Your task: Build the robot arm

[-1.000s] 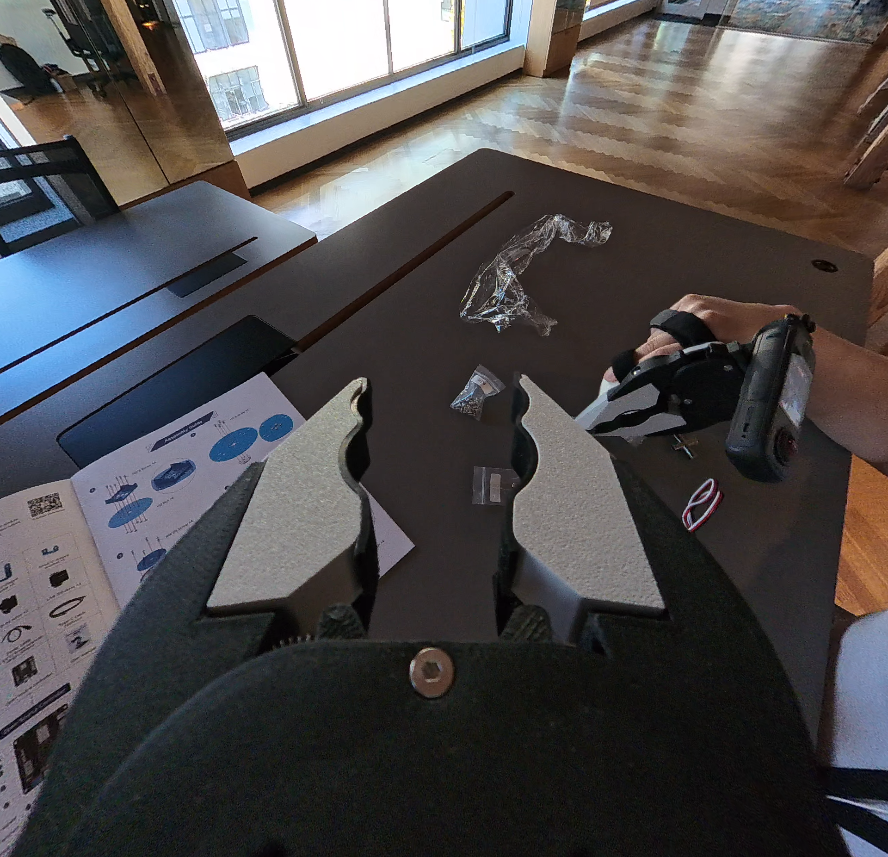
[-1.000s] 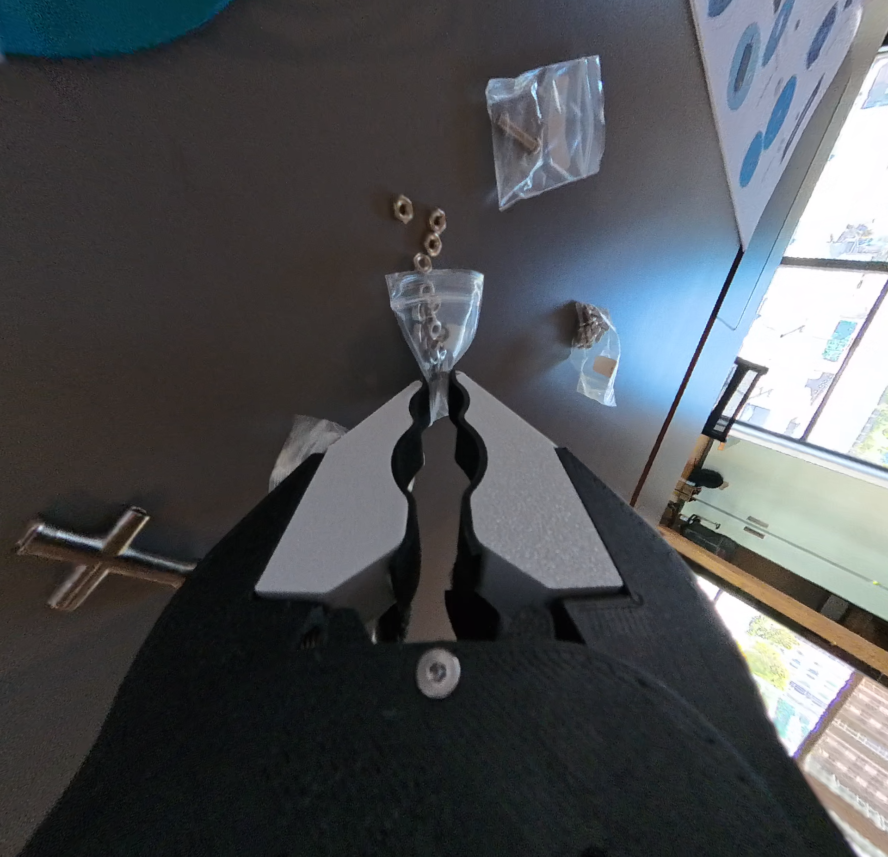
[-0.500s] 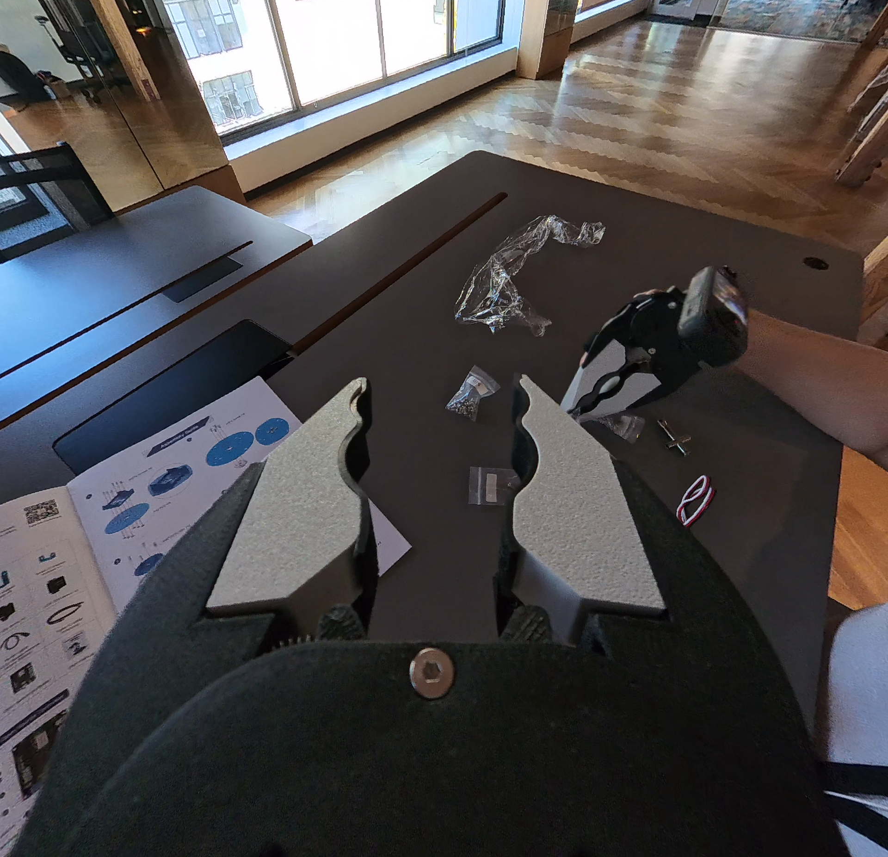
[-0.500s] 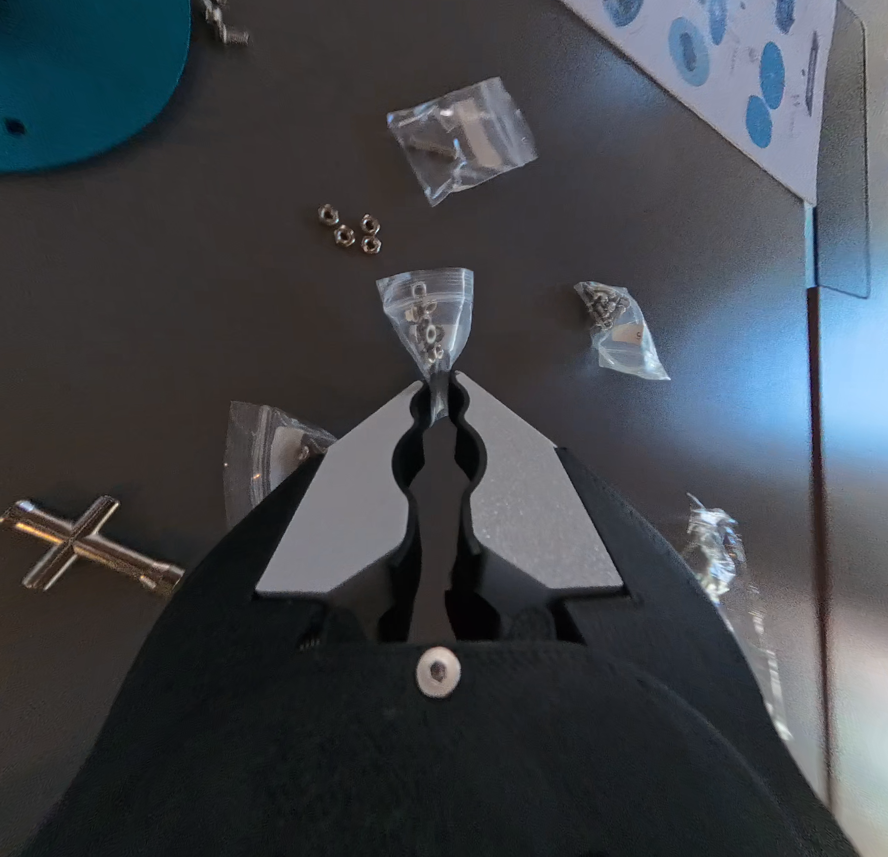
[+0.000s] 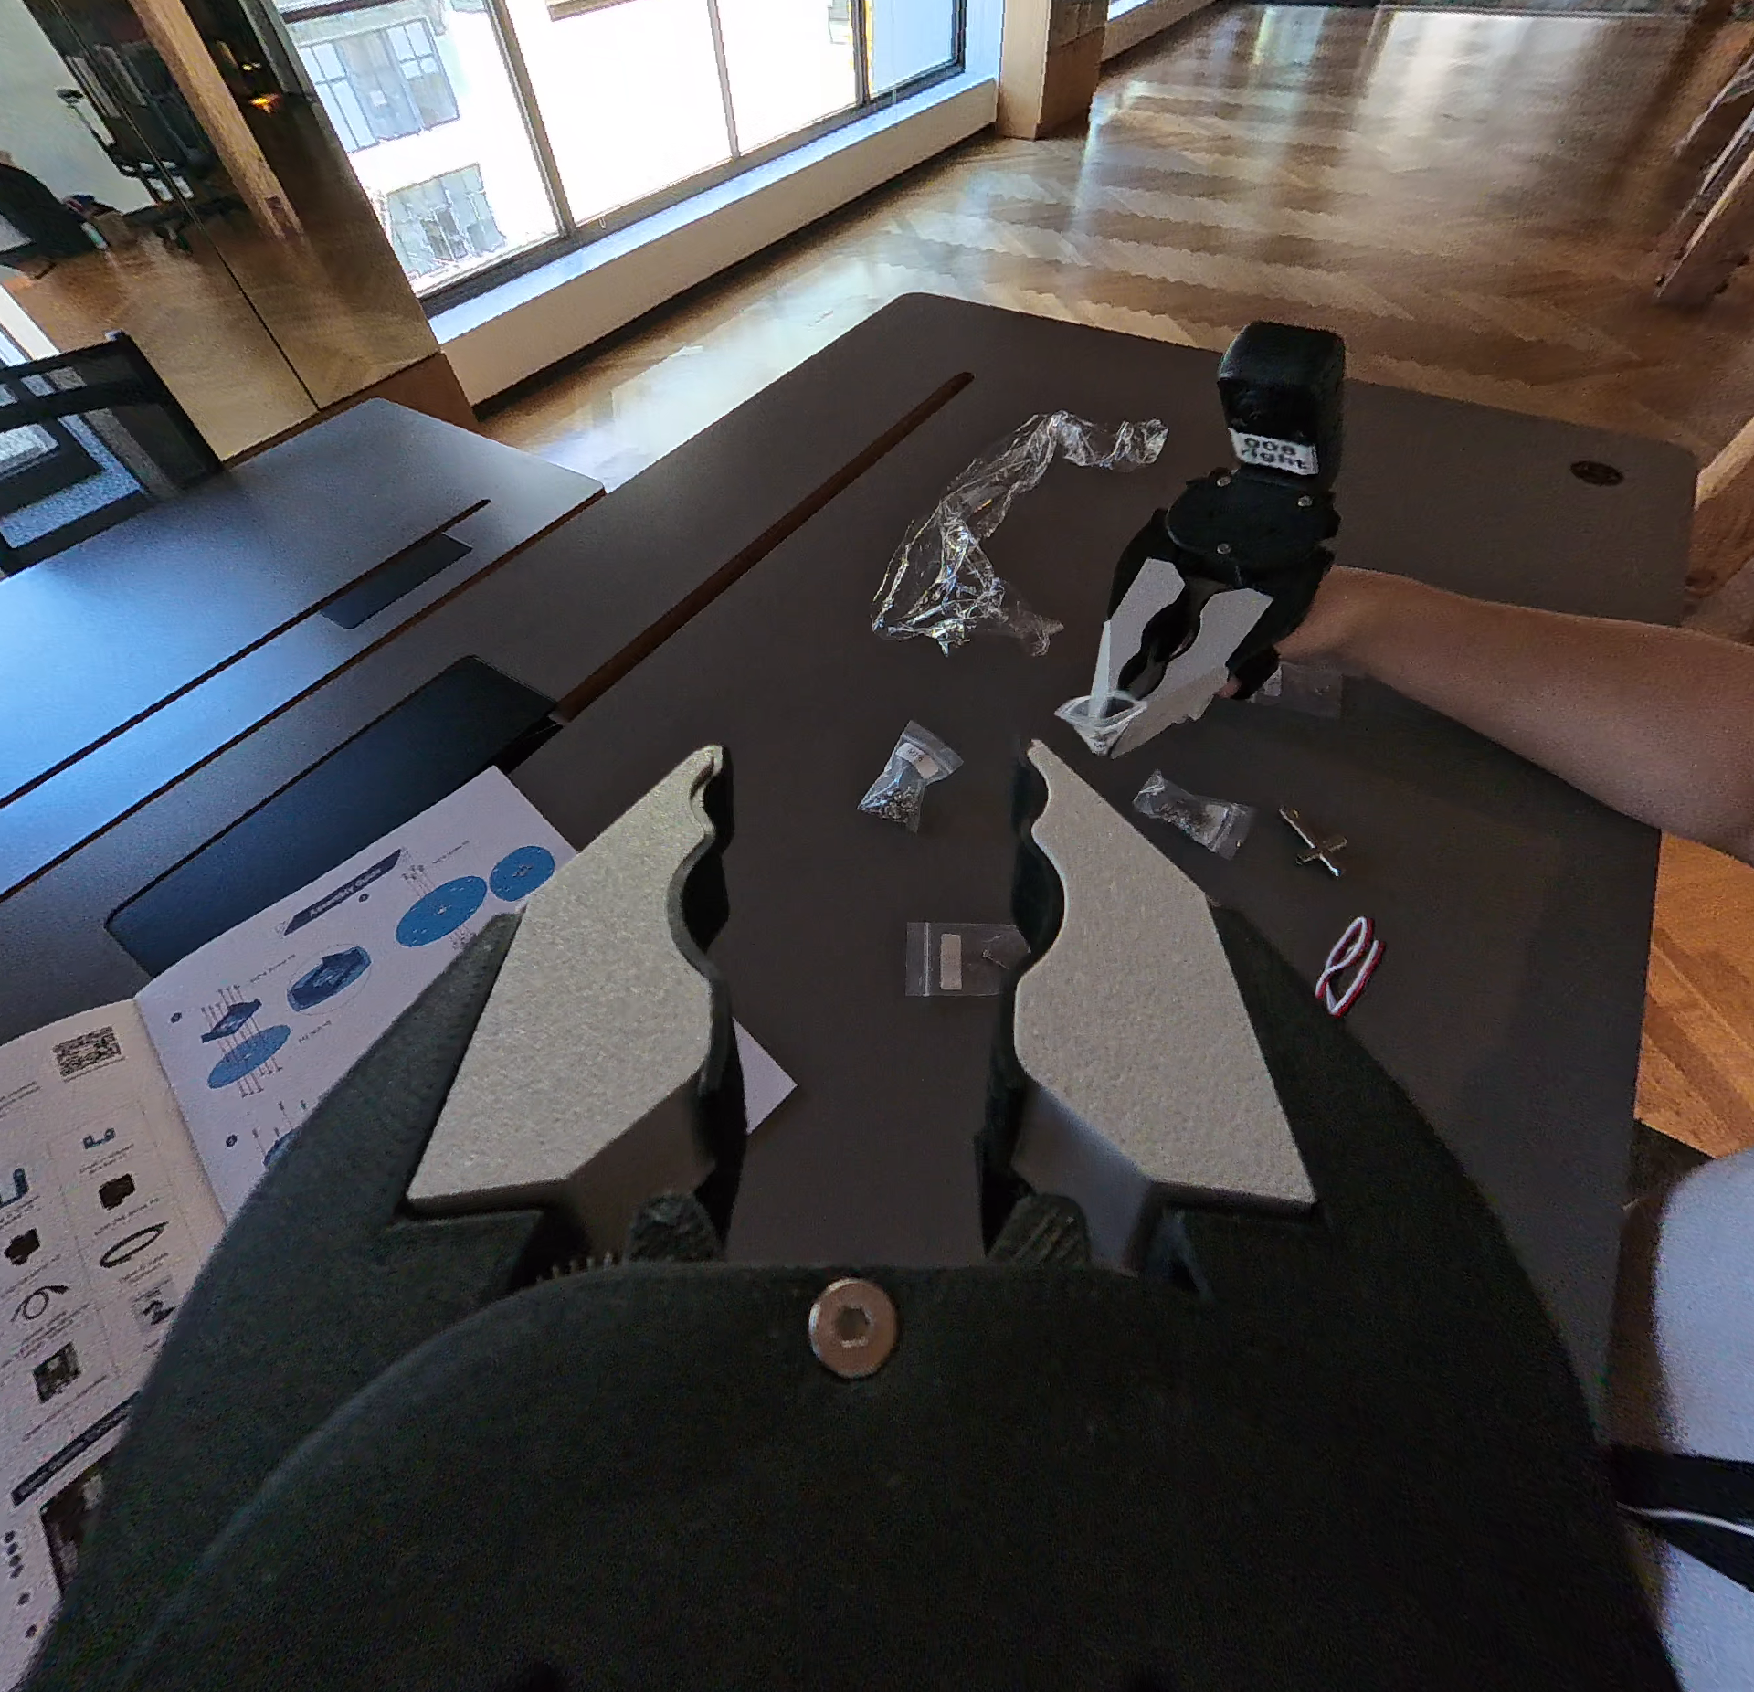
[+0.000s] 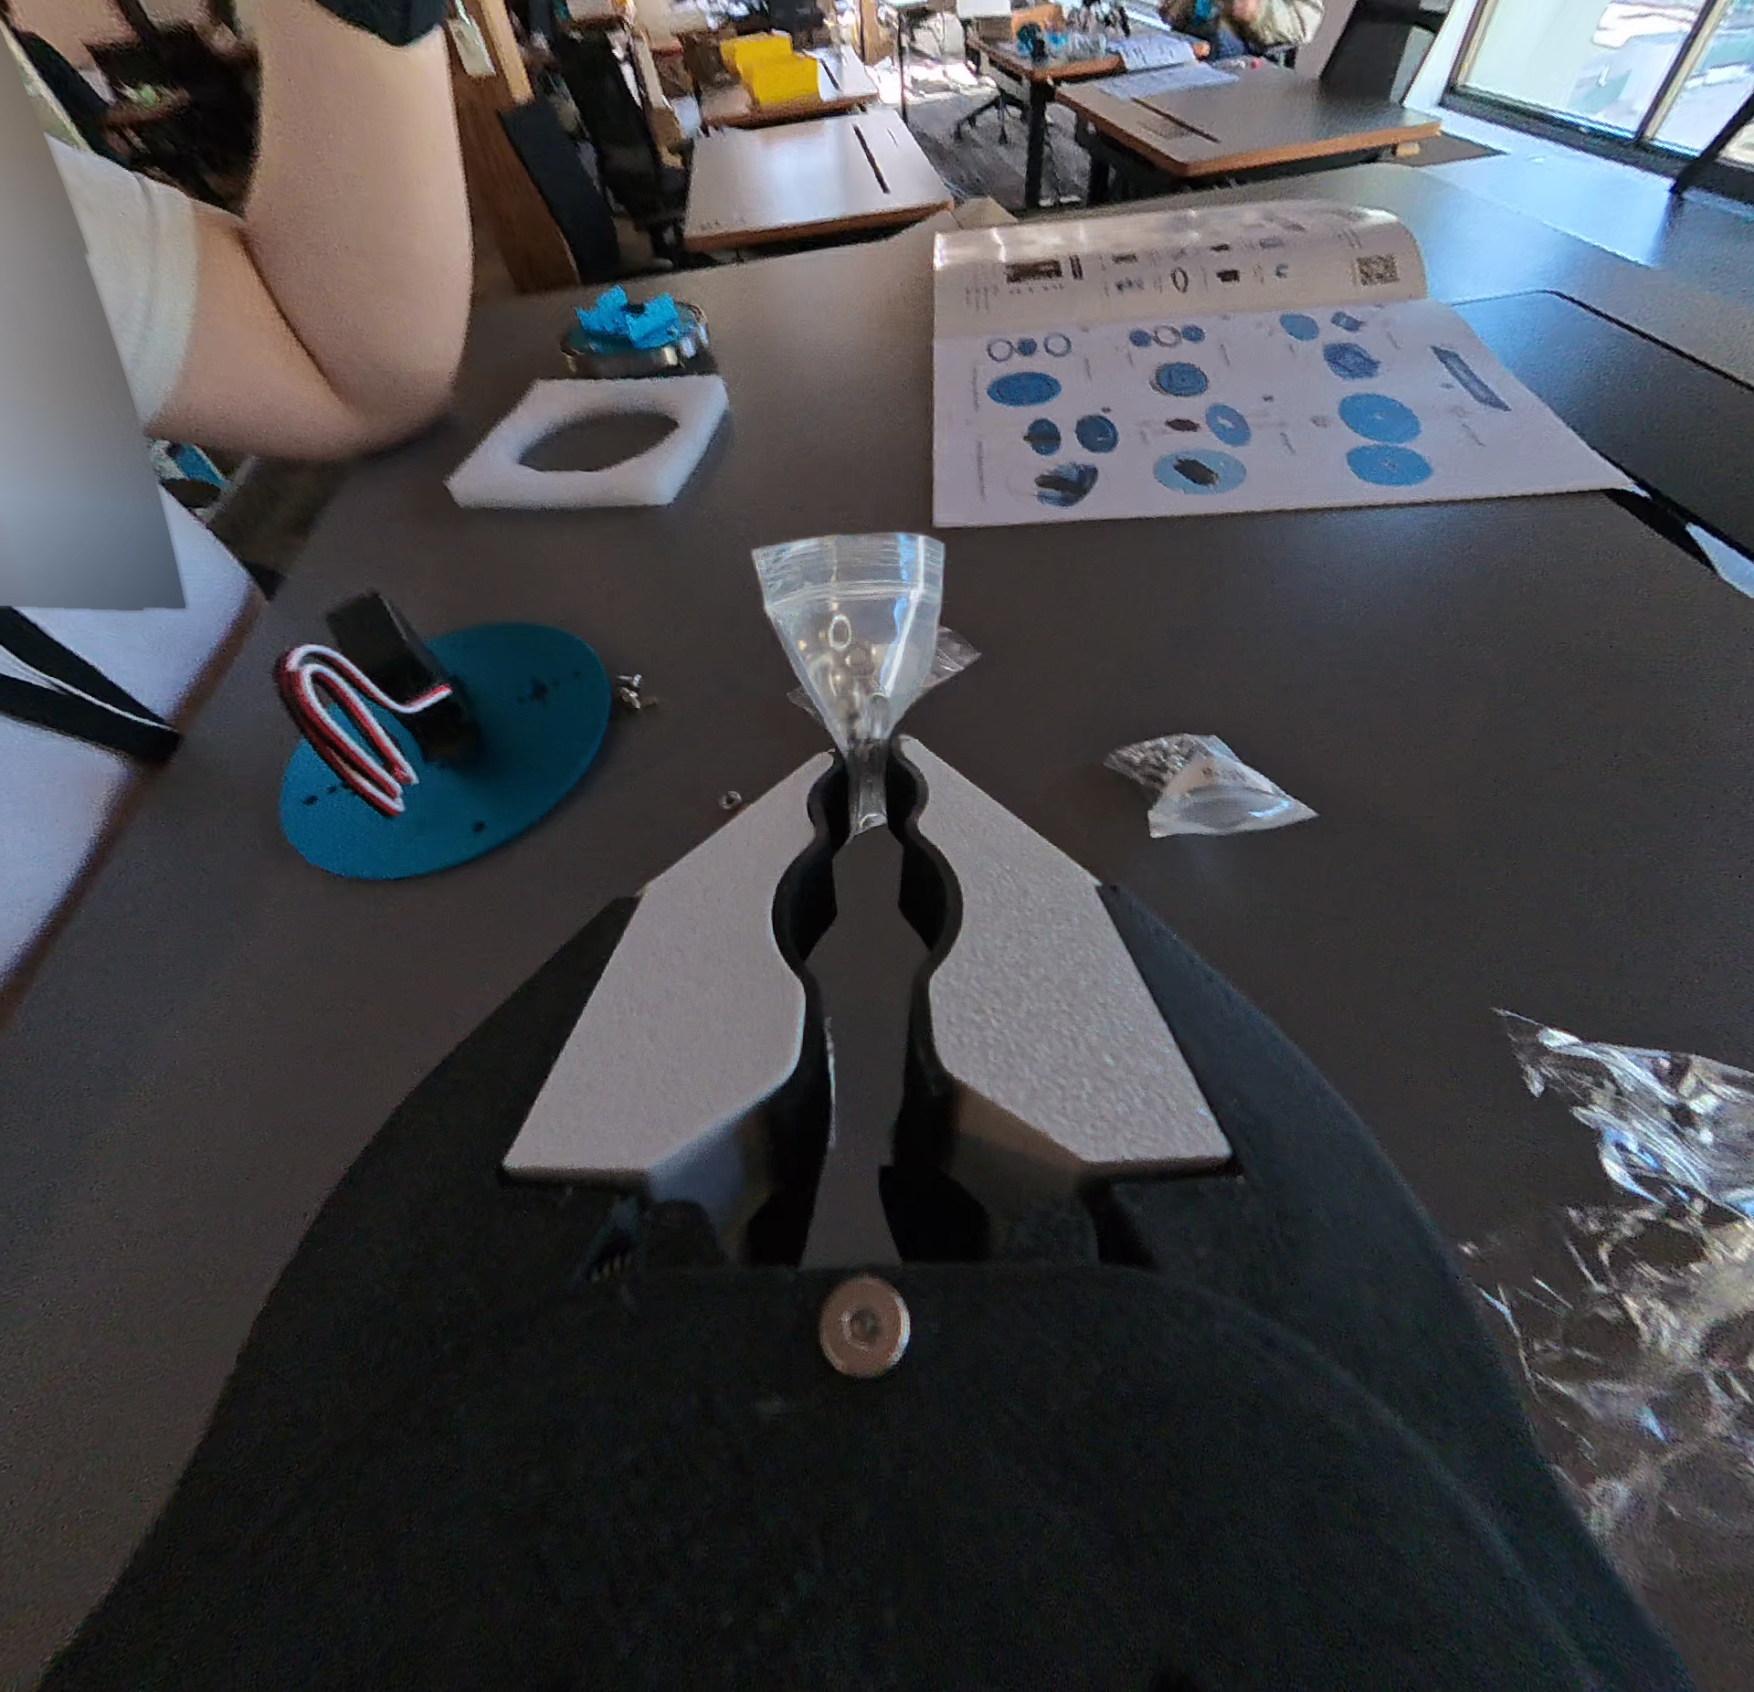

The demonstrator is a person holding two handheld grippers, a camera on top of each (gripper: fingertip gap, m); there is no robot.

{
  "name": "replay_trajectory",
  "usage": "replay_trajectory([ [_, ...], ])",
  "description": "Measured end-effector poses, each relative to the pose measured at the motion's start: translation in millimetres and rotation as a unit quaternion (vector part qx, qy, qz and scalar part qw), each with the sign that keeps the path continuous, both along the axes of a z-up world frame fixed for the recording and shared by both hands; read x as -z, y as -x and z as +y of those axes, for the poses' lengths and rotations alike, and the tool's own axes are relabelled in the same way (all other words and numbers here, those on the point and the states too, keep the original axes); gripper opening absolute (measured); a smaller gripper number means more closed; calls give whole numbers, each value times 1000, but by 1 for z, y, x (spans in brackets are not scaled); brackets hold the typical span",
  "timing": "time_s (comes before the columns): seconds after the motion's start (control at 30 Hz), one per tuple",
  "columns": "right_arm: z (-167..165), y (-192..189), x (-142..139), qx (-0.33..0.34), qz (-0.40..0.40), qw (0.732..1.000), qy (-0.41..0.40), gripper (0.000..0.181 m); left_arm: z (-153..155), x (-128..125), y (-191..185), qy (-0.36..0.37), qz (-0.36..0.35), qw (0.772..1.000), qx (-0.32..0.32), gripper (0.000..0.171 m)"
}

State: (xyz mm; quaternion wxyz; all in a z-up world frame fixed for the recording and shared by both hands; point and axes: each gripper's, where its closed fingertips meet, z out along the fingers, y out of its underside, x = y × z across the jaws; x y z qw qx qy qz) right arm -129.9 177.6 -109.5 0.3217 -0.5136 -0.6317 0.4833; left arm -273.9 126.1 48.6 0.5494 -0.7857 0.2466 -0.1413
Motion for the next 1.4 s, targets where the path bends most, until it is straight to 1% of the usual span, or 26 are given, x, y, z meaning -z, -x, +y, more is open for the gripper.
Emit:
replay_trajectory([
  [0.07, -4, -1, -2, -10, -1, 1000, -11, 5, 1, 3, -2, 3, 3, 1000, 1, 59],
  [0.13, 8, -3, 13, 14, -38, 997, -61, 5, 1, 7, -5, 9, 11, 1000, 4, 59],
  [0.2, 10, -8, 29, 15, -88, 991, -97, 6, 0, 13, -7, 16, 25, 1000, 5, 59],
  [0.27, 15, -13, 42, 22, -127, 980, -151, 6, -4, 18, -12, 26, 34, 999, 11, 59],
  [0.33, 19, -18, 53, 24, -162, 967, -198, 7, -14, 26, -21, 47, 30, 998, 28, 57],
  [0.43, 20, -23, 64, 20, -196, 957, -215, 10, -44, 53, -34, 94, 32, 994, 55, 56],
  [0.5, 18, -24, 71, 13, -213, 953, -215, 15, -63, 77, -35, 105, 34, 993, 41, 55],
  [0.53, 17, -23, 69, 11, -210, 954, -213, 20, -74, 92, -36, 109, 35, 993, 32, 55],
  [0.57, 18, -24, 69, 13, -211, 953, -216, 21, -86, 106, -37, 111, 32, 993, 22, 54],
  [0.63, 17, -24, 64, 16, -202, 954, -221, 27, -108, 129, -42, 106, 16, 994, 2, 55],
  [0.73, 11, -24, 47, 18, -180, 959, -218, 36, -135, 151, -49, 92, -29, 995, -32, 57],
  [0.83, 6, -29, 28, 30, -171, 962, -211, 51, -152, 169, -59, 81, -63, 993, -60, 64],
  [0.9, -7, -29, 10, 31, -154, 964, -213, 63, -158, 182, -64, 83, -58, 992, -75, 71],
  [0.93, -20, -28, 0, 24, -141, 968, -207, 68, -160, 189, -68, 90, -54, 991, -77, 74],
  [1.0, -57, -30, -10, -10, -111, 975, -191, 77, -166, 199, -76, 112, -64, 989, -72, 78],
  [1.03, -76, -32, -9, -30, -106, 976, -189, 78, -168, 201, -78, 121, -78, 987, -72, 76],
  [1.13, -125, -45, 6, -74, -103, 973, -193, 84, -173, 204, -81, 139, -117, 981, -73, 74],
  [1.2, -141, -49, 20, -75, -101, 973, -193, 85, -173, 203, -81, 128, -117, 982, -78, 71],
  [1.3, -148, -48, 38, -62, -94, 978, -176, 89, -173, 206, -81, 128, -98, 984, -82, 71],
  [1.37, -146, -45, 47, -46, -104, 981, -159, 94, -171, 208, -81, 131, -85, 984, -82, 70],
  [1.4, -143, -43, 51, -34, -112, 981, -153, 93, -170, 210, -82, 136, -82, 984, -80, 69],
])
